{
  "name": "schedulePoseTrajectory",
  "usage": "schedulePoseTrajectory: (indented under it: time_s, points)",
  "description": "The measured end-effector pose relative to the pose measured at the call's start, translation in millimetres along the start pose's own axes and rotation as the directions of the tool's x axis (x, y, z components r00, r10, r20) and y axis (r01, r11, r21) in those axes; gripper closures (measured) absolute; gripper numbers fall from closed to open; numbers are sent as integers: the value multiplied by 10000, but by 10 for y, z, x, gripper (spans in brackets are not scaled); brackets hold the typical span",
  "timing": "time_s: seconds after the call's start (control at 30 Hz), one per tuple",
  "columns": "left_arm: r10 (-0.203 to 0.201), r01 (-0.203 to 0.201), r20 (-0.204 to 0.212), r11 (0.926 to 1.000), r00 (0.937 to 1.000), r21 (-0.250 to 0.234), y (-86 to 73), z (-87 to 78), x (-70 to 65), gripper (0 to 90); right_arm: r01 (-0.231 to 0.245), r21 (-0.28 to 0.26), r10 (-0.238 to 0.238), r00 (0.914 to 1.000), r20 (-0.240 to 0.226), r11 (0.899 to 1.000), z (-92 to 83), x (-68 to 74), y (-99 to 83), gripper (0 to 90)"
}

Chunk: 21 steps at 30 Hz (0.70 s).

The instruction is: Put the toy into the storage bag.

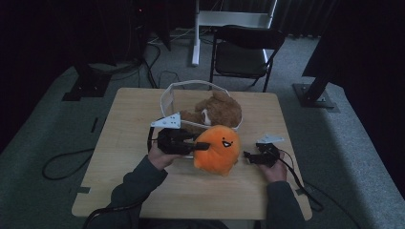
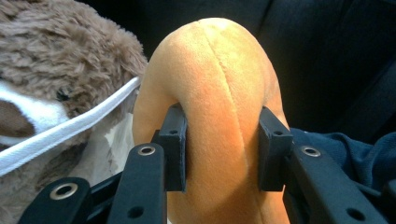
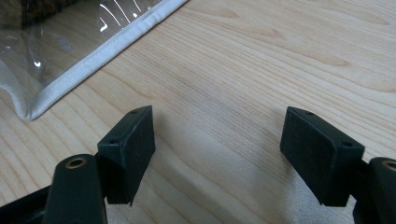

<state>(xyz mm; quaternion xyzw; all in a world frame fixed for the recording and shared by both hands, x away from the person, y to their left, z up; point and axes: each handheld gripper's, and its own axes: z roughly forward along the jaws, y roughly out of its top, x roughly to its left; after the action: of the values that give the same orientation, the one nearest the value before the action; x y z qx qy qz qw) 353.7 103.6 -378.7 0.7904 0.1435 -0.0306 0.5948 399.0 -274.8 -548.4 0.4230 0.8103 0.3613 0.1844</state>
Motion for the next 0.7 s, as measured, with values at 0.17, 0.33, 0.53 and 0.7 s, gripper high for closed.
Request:
schedulePoseTrajectory:
  time_s: [0.17,0.33,0.53,0.7]
  points:
    - [24,-24,45,9999,10000,-105,27,-32,-7,628,0,4,0,10000,10,10000,-1,0,0,254]
    - [114,-114,38,9999,9999,-73,53,-50,-17,628,-1,3,1,10000,0,10000,0,0,0,254]
    - [162,-162,28,9997,9999,-183,88,-77,-21,628,2,4,-2,10000,12,10000,-1,0,0,254]
    - [236,-236,-19,9995,9997,-216,113,-105,-24,628,3,0,-3,10000,7,10000,-1,0,0,254]
